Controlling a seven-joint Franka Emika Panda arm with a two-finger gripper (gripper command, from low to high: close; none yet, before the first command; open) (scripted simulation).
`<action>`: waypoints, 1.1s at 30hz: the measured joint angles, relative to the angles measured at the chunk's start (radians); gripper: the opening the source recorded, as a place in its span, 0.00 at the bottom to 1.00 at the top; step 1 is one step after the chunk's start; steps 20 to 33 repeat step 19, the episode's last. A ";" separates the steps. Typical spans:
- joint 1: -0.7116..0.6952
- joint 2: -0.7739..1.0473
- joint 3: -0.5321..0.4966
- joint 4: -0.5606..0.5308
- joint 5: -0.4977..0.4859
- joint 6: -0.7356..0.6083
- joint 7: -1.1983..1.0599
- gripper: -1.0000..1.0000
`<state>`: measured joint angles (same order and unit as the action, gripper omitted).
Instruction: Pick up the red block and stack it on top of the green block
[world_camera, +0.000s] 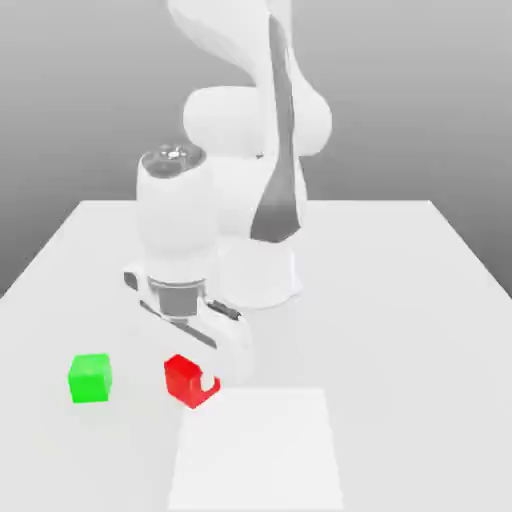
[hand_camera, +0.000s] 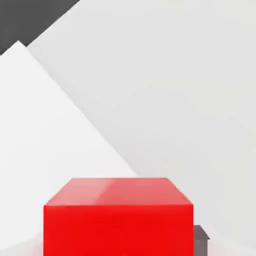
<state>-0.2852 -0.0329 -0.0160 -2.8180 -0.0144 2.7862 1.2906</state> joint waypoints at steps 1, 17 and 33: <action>-0.042 -0.012 -0.019 0.002 -0.007 -0.014 0.011 0.00; -0.243 0.118 -0.146 0.035 0.067 0.081 0.018 1.00; -0.243 0.118 -0.146 0.035 0.067 0.081 0.018 1.00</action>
